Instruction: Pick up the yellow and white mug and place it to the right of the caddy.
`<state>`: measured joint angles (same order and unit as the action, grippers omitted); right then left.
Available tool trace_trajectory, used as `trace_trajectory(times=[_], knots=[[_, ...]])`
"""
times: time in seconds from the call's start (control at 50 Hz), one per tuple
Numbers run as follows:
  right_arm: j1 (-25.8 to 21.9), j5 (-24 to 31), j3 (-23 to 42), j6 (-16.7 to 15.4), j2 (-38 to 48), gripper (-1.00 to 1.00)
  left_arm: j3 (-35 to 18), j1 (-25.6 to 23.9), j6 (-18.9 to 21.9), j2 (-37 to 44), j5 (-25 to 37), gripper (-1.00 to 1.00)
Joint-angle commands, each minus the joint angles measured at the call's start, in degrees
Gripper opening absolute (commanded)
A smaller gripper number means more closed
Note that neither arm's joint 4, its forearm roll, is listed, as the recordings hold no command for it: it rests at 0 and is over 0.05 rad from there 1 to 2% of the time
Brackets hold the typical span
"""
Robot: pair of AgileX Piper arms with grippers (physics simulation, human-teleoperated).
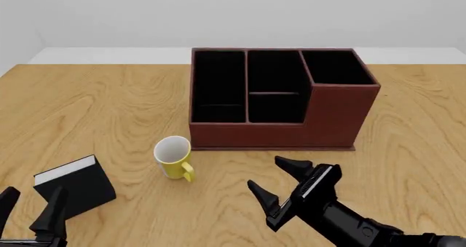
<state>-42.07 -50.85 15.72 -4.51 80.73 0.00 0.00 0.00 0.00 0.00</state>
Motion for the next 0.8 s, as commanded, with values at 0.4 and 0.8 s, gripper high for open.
trace_trajectory(times=[0.4,0.8], knots=[[-2.36,-1.96,5.57,-0.26,8.5,1.0,0.0,0.0,0.0,0.0,0.0,1.0],[-4.22,-1.24,11.48,-0.04,15.07,1.0,0.0,0.0,0.0,0.0,0.0,1.0]])
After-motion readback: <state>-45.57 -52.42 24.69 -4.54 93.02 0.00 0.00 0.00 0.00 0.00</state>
